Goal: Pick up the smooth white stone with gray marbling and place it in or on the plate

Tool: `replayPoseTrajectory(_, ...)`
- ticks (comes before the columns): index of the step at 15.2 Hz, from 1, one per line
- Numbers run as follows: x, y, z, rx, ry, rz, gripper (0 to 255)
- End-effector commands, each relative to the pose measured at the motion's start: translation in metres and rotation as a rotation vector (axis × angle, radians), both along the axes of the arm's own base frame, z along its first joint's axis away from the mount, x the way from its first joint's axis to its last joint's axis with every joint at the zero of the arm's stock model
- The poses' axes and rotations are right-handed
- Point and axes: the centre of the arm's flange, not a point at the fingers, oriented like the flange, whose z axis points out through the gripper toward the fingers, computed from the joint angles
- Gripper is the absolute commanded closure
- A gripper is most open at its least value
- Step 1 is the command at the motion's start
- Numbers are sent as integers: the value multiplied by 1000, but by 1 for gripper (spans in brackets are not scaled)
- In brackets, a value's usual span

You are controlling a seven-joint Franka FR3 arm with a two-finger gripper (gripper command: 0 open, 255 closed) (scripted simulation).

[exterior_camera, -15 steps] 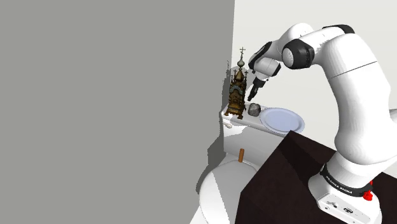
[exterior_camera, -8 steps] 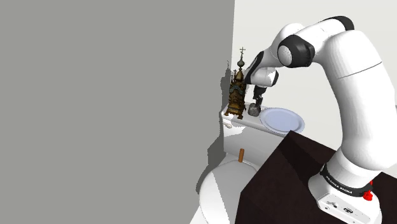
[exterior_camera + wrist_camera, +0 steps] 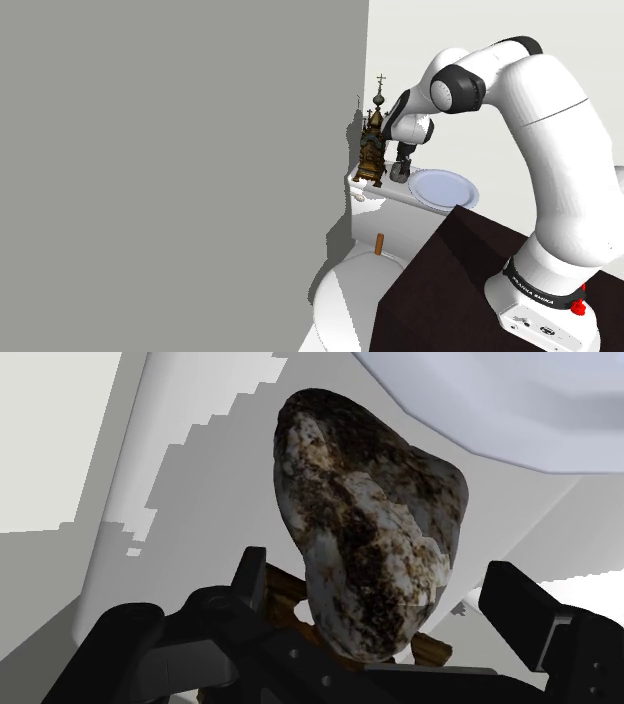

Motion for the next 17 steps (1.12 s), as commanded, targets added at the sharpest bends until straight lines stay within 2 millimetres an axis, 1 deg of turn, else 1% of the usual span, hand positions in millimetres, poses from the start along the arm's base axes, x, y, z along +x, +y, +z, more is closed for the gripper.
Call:
replayPoseTrajectory(1,0,0,-1,0,0,0,0)
replayPoseTrajectory(5,0,0,-1,0,0,0,0)
replayPoseTrajectory(6,0,0,-1,0,0,0,255)
replayPoseTrajectory(15,0,0,-1,0,0,0,255)
replayPoseTrajectory(17,0,0,10,0,0,0,255)
